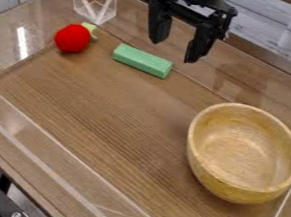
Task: Move the red fruit to the right side of the table
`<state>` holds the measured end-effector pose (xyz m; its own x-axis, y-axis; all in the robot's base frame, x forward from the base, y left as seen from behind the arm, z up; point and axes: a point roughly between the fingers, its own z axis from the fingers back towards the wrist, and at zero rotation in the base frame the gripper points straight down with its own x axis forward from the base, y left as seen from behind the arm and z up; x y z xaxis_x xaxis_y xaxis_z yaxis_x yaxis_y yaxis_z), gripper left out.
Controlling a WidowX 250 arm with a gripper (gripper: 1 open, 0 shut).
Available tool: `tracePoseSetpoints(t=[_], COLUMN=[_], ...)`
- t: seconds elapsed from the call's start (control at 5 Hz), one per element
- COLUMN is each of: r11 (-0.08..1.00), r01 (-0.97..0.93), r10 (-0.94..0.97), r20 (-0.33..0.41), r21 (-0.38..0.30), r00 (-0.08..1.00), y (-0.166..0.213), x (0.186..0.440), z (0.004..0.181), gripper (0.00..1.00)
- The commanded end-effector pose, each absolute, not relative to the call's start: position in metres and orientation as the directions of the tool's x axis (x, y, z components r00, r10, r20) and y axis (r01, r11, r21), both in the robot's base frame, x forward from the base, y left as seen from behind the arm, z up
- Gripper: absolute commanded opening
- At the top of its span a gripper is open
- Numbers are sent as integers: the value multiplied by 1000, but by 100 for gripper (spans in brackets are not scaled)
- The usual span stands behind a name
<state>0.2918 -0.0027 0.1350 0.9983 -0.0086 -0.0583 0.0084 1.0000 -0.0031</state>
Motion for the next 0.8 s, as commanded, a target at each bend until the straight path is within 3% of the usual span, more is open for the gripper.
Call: tracePoseSetpoints(t=[0.0,0.6], r11=[996,982], r01=[87,184], r10=[-87,-182], r20=[-86,-32], r21=[-3,43], r00=[992,983], y=[9,95], x=[290,275], z=[129,123], gripper=[100,100])
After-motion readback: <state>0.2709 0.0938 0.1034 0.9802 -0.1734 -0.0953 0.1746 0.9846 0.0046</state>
